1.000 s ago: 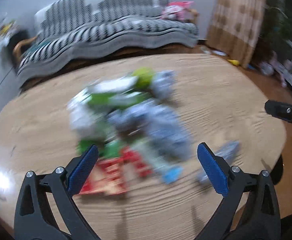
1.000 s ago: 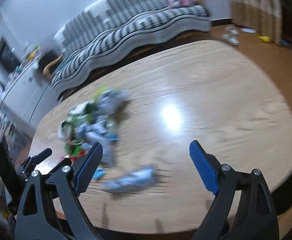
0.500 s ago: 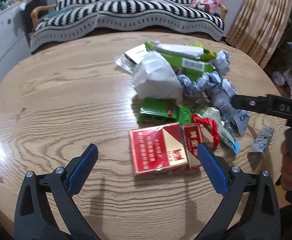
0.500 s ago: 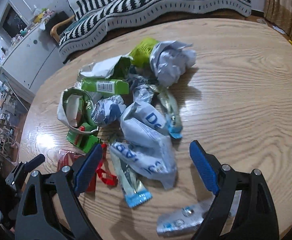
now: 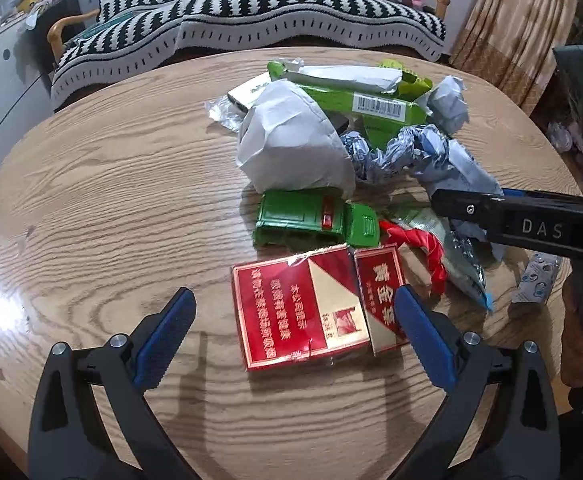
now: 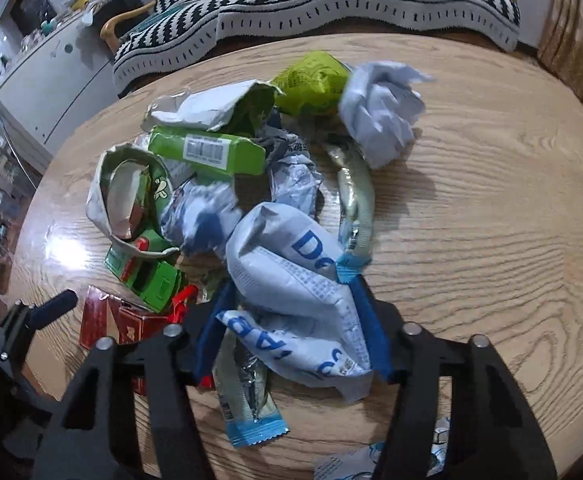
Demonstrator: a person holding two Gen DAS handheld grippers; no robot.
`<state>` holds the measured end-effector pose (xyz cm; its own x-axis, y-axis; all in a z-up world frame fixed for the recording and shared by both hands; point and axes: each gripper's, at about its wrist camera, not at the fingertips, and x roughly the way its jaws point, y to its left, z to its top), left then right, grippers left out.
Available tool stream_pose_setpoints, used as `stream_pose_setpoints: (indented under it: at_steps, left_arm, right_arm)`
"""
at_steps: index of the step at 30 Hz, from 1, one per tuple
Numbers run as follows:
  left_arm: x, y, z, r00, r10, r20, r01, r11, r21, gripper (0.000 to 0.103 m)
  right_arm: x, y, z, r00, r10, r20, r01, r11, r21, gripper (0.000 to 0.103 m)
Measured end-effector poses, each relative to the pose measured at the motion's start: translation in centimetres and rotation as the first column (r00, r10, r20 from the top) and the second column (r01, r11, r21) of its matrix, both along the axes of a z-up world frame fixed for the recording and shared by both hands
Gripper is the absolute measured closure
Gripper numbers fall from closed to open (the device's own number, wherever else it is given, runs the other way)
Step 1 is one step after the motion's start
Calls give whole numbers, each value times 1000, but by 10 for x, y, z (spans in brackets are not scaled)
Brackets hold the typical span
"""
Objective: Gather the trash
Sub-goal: 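Swing both tools back over the trash pile on the table, then grasp the blue-printed white bag with the right tool while the left grasps the red cigarette pack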
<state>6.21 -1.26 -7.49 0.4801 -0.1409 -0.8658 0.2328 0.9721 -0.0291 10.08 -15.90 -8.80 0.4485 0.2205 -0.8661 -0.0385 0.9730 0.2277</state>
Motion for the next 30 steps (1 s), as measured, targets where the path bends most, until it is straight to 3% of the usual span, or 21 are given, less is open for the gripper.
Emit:
stream_pose_setpoints:
  at_steps: [2, 4, 7, 10, 12, 17, 21, 27, 30]
  left_arm:
    - [-4, 2, 12, 1000, -4, 23, 5, 1000, -30, 6]
    - [-6, 4, 20, 998, -20, 64, 21, 1000, -7, 6]
    - [-1, 7, 28, 991, -117, 72, 116, 993, 15, 6]
    - [1, 10, 28, 951, -296, 91, 292, 955, 56, 6]
    - [3, 14, 18, 905, -419, 74, 416, 908, 53, 6]
    - [7, 7, -10, 834, -551, 22, 549, 834, 55, 6]
    - [14, 0, -19, 818, -575, 33, 571, 817, 73, 6]
    - [5, -16, -16, 763, -641, 79, 639, 767, 56, 6]
    - [2, -21, -17, 771, -634, 62, 631, 773, 55, 7]
  right_arm:
    - [-4, 0, 8, 1000, 9, 27, -8, 1000, -3, 49]
    - [-9, 0, 20, 998, 18, 60, -19, 1000, 1, 49]
    - [-20, -8, 34, 995, 39, 89, -42, 998, 39, 49]
    - [-29, -17, 35, 995, 42, 91, -46, 998, 42, 49]
    - [-35, -24, 34, 996, 40, 82, -44, 998, 47, 49]
    - [-46, -43, 36, 997, 33, 76, -37, 998, 56, 48]
    - [-50, -54, 37, 997, 19, 74, -23, 998, 59, 48]
    - [-57, -65, 39, 997, 4, 77, -9, 998, 67, 48]
    - [-59, -66, 42, 997, 1, 80, -7, 998, 69, 48]
